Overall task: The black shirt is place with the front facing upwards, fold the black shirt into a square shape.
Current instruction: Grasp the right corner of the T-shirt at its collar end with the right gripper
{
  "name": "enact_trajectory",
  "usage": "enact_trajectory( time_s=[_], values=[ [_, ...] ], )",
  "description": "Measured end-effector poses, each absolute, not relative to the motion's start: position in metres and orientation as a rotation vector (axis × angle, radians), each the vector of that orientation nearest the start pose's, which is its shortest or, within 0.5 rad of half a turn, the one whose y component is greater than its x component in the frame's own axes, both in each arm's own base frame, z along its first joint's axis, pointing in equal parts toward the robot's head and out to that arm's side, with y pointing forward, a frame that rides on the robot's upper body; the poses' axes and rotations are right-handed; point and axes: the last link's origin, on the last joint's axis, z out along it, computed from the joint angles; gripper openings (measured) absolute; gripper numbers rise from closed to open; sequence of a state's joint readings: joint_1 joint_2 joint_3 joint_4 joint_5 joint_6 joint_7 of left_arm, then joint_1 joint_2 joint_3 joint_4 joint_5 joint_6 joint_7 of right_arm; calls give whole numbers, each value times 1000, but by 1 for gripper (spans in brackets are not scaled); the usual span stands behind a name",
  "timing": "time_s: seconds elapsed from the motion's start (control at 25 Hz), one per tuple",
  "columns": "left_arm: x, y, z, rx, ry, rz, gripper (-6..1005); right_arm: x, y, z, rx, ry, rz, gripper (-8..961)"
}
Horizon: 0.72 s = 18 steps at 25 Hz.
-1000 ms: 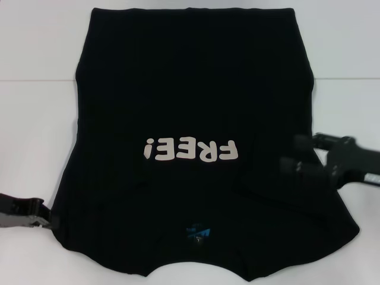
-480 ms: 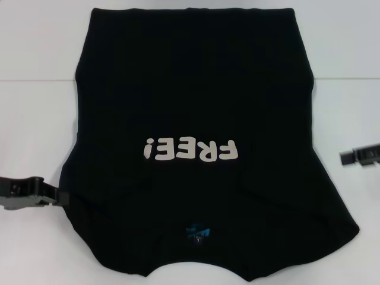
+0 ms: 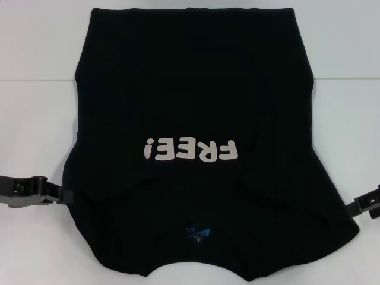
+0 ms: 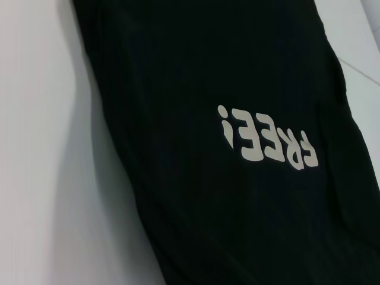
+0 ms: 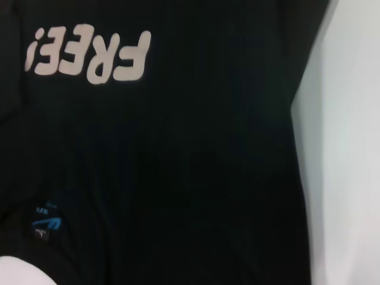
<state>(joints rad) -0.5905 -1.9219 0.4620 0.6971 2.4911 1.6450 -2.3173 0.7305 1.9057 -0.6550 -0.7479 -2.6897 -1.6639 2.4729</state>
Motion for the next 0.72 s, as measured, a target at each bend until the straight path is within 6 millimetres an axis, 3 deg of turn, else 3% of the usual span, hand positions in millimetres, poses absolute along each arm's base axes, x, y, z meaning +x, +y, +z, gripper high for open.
enact_trajectory(
  time_s=[0.36, 0.72],
  values=[
    [-319, 334, 73, -2265, -1864, -305, 50, 298, 363, 61, -2275, 1778, -284, 729],
    [-318, 336, 74, -2257, -1865, -307, 57, 292, 365, 51, -2307, 1755, -319, 718]
  ],
)
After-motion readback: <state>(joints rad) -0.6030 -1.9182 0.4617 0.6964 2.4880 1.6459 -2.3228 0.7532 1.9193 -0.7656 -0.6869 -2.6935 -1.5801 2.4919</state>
